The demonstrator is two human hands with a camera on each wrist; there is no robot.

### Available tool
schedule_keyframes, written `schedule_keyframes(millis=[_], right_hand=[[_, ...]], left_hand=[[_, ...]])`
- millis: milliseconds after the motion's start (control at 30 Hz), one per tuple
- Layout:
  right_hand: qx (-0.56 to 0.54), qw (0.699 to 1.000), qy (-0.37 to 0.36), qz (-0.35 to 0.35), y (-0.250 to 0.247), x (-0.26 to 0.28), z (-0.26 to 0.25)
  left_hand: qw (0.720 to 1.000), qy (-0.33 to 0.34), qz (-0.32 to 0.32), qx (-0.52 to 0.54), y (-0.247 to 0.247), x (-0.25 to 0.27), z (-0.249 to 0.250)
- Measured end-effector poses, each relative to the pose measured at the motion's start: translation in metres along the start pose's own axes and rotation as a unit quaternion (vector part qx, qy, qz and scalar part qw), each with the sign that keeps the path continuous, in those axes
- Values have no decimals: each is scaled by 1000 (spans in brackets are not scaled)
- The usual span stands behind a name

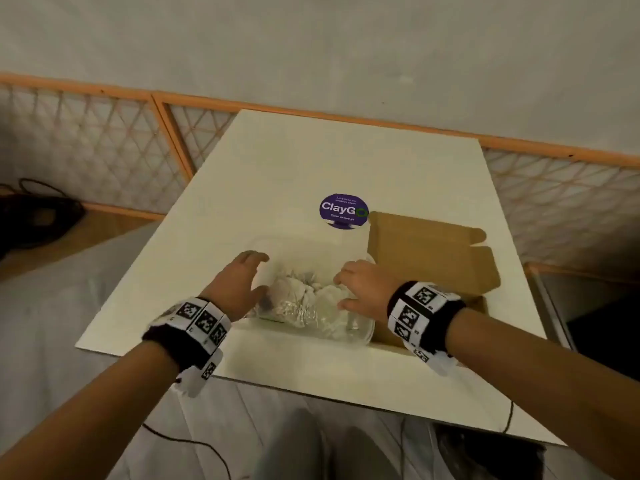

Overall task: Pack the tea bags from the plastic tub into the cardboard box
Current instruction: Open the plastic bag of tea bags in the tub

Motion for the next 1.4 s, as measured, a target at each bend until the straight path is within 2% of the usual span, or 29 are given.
schedule_keyframes(millis=[167,333,433,533,600,667,767,867,967,1000,1067,1133,1267,1367,1400], right_hand=[[-1,1000,29,7,26,-11,5],[54,997,55,27,35,-22,4],[117,989,89,26,35,-30,2],[69,992,90,57,31,-25,-6],[4,993,74,93,31,-18,-12],[-26,987,47,153,34,-14,-17],[-52,974,24,221,39,-4,-18],[-184,962,11,201,40,11,-15],[-352,917,11,190,36,24,-18],[-354,914,23,196,35,24,-20],[-308,929,56,196,35,20,-26],[-275,933,89,214,34,13,-27],[-253,921,125,268,34,3,-23],[-245,909,162,296,34,1,-22],[-251,902,171,307,34,1,-24]], left_hand=[[997,-4,16,-78,9,-6,-7],[985,29,55,-162,17,-7,-9],[982,63,76,-162,23,-6,-9],[982,110,118,-94,22,-4,-9],[988,113,99,-19,18,0,-3],[992,110,42,37,15,3,4],[994,104,1,17,14,4,14],[989,123,71,-38,13,8,21],[966,186,160,-78,15,14,30],[956,211,185,-81,15,15,33],[937,257,224,-82,17,17,39],[926,275,242,-93,19,18,41],[945,209,234,-95,14,29,37],[926,206,307,81,6,49,44],[921,189,307,152,7,52,47]])
Point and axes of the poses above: each hand's wrist, its own x-axis away from the middle knuckle, its own y-axis out of the palm, z = x × y, the point moved 3 cm from there along -x, towards the middle knuckle
